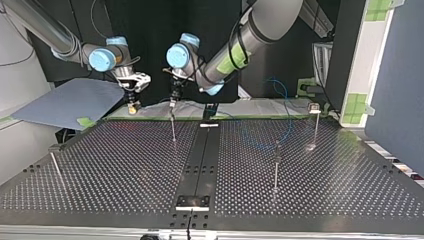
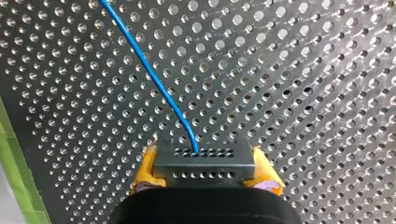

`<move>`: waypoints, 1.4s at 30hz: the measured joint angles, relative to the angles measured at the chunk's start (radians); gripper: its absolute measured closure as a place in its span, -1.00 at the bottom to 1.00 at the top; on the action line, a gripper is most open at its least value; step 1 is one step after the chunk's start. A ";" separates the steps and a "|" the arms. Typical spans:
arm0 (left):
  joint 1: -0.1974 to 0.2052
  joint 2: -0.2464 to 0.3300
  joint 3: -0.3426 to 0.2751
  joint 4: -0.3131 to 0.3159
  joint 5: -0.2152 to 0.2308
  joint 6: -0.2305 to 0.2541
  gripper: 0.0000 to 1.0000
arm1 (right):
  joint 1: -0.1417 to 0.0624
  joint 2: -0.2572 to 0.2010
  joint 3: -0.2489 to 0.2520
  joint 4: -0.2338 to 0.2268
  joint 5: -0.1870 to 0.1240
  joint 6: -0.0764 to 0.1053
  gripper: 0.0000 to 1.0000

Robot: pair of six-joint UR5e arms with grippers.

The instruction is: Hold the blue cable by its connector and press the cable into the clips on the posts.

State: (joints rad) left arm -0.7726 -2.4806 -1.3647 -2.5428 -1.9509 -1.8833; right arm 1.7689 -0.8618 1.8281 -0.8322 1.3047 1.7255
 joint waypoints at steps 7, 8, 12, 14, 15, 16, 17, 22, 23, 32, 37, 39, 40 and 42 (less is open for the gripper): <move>0.005 0.000 0.003 -0.002 0.002 0.000 1.00 | -0.018 0.001 -0.024 0.007 -0.021 0.020 1.00; 0.005 -0.001 0.003 -0.002 -0.001 0.000 1.00 | -0.020 0.001 -0.027 0.007 -0.025 0.023 1.00; 0.005 -0.001 0.003 -0.001 -0.004 0.000 1.00 | -0.028 0.001 -0.036 0.007 -0.037 0.032 1.00; 0.005 0.000 0.003 -0.001 -0.004 0.000 1.00 | -0.030 0.002 -0.040 0.010 -0.040 0.032 1.00; 0.005 0.000 0.003 -0.001 -0.004 0.000 1.00 | -0.031 0.002 -0.041 0.011 -0.041 0.030 1.00; 0.005 -0.001 0.003 -0.001 -0.004 0.000 1.00 | -0.031 0.002 -0.043 0.012 -0.042 0.027 1.00; 0.005 -0.001 0.003 -0.001 -0.003 0.000 1.00 | -0.031 0.002 -0.043 0.013 -0.043 0.025 1.00; 0.007 -0.001 0.003 -0.004 -0.004 0.000 1.00 | -0.030 0.004 -0.044 0.016 -0.044 0.011 1.00; 0.007 -0.001 0.003 -0.004 -0.007 0.000 1.00 | -0.029 0.004 -0.044 0.016 -0.044 0.009 1.00; 0.020 -0.047 0.003 -0.022 -0.021 0.006 1.00 | -0.024 0.034 -0.055 0.024 -0.044 -0.019 1.00; 0.029 -0.062 0.003 -0.009 -0.003 0.007 1.00 | -0.024 0.042 -0.063 0.029 -0.044 -0.023 1.00; 0.032 -0.064 0.003 -0.011 0.003 0.008 1.00 | -0.025 0.043 -0.066 0.029 -0.044 -0.023 1.00; 0.034 -0.064 0.003 -0.011 0.005 0.009 1.00 | -0.025 0.043 -0.067 0.029 -0.044 -0.023 1.00; 0.037 -0.064 0.003 -0.010 0.010 0.010 1.00 | -0.026 0.043 -0.069 0.028 -0.044 -0.023 1.00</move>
State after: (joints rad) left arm -0.7359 -2.5446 -1.3618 -2.5532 -1.9410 -1.8734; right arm 1.7428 -0.8189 1.7596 -0.8038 1.2610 1.7022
